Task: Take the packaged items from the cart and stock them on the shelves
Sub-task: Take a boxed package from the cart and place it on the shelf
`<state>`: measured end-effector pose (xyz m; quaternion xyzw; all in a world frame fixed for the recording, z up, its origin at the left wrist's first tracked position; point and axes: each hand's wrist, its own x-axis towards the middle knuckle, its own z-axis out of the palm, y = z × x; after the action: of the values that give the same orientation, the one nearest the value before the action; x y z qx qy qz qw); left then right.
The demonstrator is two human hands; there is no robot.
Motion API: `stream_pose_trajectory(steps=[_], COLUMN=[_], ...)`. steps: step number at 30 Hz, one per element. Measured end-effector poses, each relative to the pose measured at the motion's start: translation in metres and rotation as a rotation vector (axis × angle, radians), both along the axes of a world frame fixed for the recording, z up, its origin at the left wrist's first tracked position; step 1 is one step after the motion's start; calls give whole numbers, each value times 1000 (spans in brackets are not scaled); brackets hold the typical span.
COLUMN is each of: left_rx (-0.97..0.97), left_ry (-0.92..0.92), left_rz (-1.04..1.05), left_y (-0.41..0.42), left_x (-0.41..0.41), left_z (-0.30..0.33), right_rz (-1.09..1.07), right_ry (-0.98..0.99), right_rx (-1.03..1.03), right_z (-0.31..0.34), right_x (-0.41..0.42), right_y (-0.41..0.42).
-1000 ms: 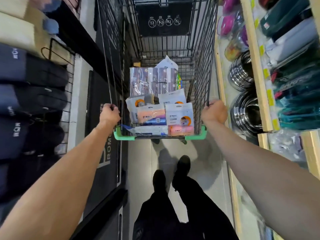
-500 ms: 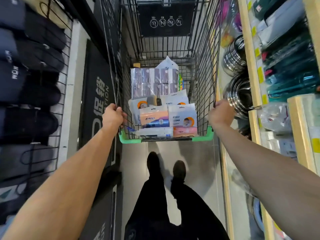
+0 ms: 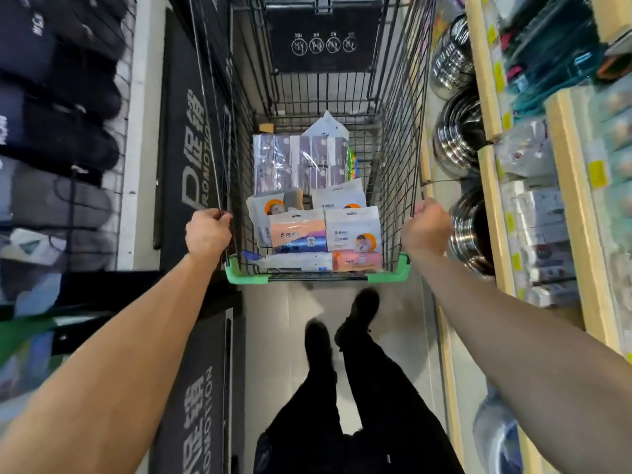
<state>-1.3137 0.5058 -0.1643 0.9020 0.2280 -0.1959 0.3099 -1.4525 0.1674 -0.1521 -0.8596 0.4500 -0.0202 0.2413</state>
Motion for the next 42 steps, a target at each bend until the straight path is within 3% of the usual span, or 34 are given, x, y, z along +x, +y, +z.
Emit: stream_pose_trajectory(steps=[9, 11, 13, 16, 18, 20, 23, 26, 31, 35, 38, 42], left_rx=[38, 118, 244, 294, 243, 156, 30, -20, 55, 267, 448, 466], left_ry=[30, 41, 23, -247, -525, -625, -464, -215, 56, 149, 255, 446], left_rz=[-5, -79, -157, -123, -170, -324, -516, -575, -702, -974, -1189, -1331], left_y=[29, 29, 27, 19, 14, 1, -25, -47, -70, -76, -82, -85], left_x=[-80, -92, -100, -113, -110, -94, -63, -25, 36, 86, 107, 115], left_z=[16, 23, 34, 46, 48, 48, 31, 0, -44, -91, -114, -131], right_rz=[-34, -59, -17, 245, 434, 545, 593, 595, 335, 197, 153, 89], right_ry=[-72, -88, -156, -333, -400, -352, -160, -5, 187, 351, 397, 398], right_rx=[56, 60, -75, -251, -236, -145, 26, 76, 323, 518, 557, 792], right_z=[-10, -9, -8, -7, -9, -9, -18, -35, -70, -112, -141, -165], right_x=[-92, -105, -110, -112, -104, -86, -57, -24, 47, 91, 105, 107], right_y=[31, 36, 44, 54, 60, 63, 65, 65, 56, 46, 44, 57])
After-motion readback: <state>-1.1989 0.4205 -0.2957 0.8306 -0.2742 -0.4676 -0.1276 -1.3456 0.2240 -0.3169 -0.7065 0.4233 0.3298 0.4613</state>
